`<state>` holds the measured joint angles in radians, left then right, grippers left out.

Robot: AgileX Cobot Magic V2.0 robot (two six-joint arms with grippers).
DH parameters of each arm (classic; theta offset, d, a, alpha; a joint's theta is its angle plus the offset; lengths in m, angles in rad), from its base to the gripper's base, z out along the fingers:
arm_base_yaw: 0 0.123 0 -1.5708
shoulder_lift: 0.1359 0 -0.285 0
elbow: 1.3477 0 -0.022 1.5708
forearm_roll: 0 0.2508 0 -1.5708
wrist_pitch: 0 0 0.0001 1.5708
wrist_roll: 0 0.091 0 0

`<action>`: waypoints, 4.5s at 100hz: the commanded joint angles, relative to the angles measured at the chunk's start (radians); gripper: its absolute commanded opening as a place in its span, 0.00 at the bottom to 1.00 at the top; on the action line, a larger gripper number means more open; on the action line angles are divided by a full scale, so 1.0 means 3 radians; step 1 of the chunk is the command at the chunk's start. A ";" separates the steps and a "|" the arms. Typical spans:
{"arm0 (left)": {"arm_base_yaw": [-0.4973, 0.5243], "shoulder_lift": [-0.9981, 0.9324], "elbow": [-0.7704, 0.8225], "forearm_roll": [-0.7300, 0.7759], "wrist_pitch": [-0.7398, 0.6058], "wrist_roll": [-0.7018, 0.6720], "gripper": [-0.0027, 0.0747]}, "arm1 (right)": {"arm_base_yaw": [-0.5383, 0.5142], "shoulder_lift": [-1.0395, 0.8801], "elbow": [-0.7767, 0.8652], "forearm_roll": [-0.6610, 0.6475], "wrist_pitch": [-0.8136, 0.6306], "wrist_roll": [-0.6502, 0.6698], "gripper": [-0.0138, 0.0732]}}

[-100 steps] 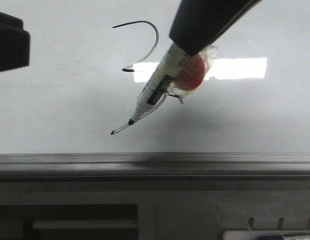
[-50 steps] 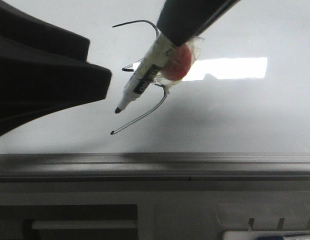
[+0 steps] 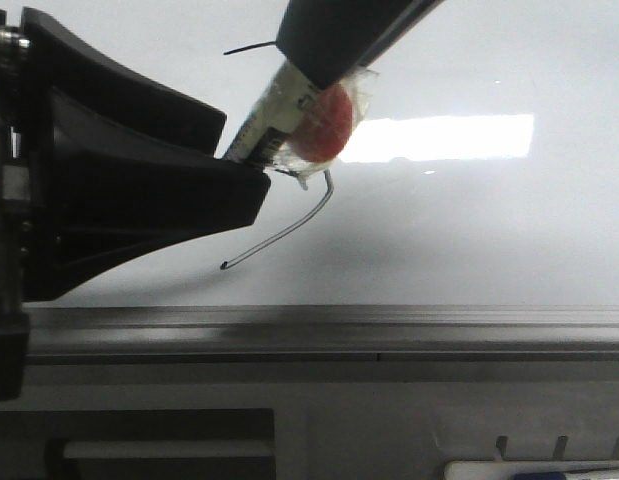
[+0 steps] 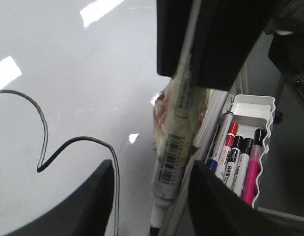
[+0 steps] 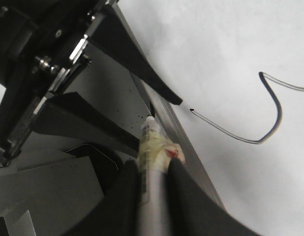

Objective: Write number 3 on whiteboard

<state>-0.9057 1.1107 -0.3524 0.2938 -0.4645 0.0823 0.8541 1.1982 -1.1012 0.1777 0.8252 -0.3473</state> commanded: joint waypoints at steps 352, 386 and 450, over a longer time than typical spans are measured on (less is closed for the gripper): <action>0.0337 -0.0728 -0.0062 -0.3293 0.0709 0.0254 0.54 | -0.0005 -0.0644 -0.0098 -0.0249 -0.0352 0.0013 0.45; 0.0337 -0.1744 -0.0062 -0.2739 0.0871 0.0532 0.01 | -0.0005 -0.1453 0.0346 -0.0249 -0.0957 0.0019 0.10; 0.0337 -0.2992 -0.0054 -0.1808 0.2068 0.0606 0.01 | -0.0005 -0.3805 0.2764 -0.0286 -0.2070 0.0012 0.10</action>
<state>-0.8049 0.2051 -0.3465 -0.2617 0.1647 0.2651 0.8591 0.0906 -0.2991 0.0977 0.2980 -0.3454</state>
